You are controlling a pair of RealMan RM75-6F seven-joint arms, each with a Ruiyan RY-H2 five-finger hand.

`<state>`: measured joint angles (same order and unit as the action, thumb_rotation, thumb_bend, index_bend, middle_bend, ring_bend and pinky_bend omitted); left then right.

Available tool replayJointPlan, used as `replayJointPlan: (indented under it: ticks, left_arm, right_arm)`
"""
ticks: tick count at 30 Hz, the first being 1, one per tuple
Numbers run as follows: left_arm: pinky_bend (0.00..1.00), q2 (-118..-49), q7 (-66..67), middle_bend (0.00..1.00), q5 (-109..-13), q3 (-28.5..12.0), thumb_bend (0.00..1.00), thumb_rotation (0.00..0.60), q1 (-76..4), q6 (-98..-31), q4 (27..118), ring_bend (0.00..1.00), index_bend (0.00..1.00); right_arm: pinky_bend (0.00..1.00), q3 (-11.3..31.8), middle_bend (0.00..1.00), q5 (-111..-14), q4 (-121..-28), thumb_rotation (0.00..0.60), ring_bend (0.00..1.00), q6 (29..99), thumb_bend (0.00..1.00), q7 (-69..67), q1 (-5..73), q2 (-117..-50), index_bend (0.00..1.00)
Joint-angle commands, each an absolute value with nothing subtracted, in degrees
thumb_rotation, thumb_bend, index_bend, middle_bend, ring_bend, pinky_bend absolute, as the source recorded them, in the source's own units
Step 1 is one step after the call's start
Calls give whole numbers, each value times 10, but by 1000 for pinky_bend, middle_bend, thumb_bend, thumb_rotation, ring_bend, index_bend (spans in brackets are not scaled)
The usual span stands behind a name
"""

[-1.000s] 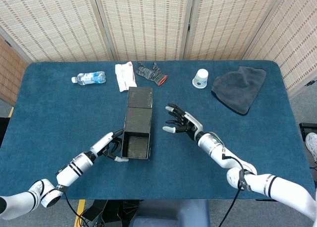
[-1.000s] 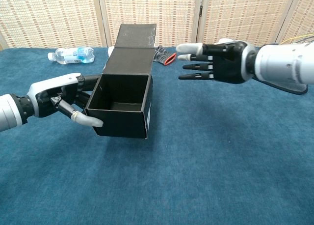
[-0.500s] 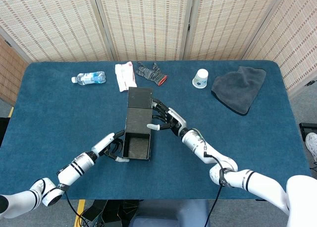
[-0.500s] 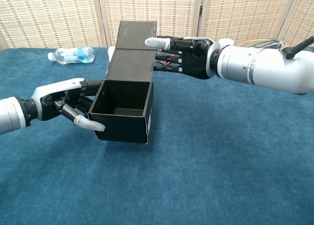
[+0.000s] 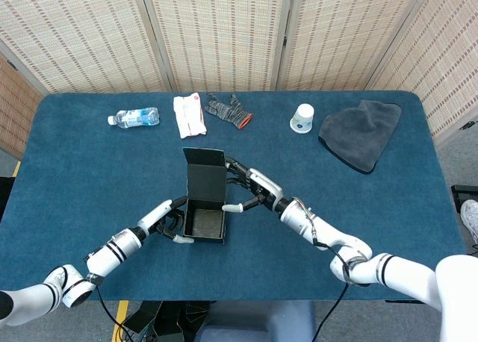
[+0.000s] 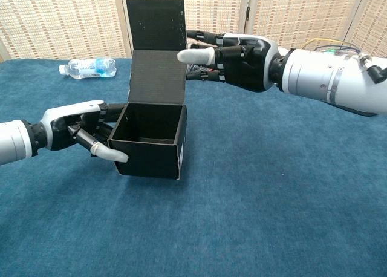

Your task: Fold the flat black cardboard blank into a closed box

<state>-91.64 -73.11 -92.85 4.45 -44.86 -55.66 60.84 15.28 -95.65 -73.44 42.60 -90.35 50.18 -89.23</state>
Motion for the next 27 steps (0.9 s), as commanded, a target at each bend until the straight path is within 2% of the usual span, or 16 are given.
replayJointPlan:
  ticks: [1, 6, 18, 27]
  left_arm:
    - [782, -916, -733, 261, -927, 44, 136, 600, -449, -555, 609, 648, 235]
    - [782, -915, -738, 261, -923, 44, 136, 600, -449, -549, 606, 647, 231]
    - [782, -918, -739, 261, -918, 44, 136, 600, -448, -542, 599, 647, 228]
    - [781, -921, -738, 261, -918, 46, 136, 600, -449, -536, 592, 647, 227]
  right_arm:
    - [92, 129, 0, -971, -739, 600, 0, 444, 0, -909, 511, -874, 0]
    - [76, 95, 0, -989, -745, 600, 0, 465, 0, -903, 525, -855, 0]
    - [72, 50, 0, -999, -768, 600, 0, 528, 0, -853, 533, -838, 0]
    - [69, 22, 0, -997, -785, 600, 0, 522, 0, -808, 550, -828, 0]
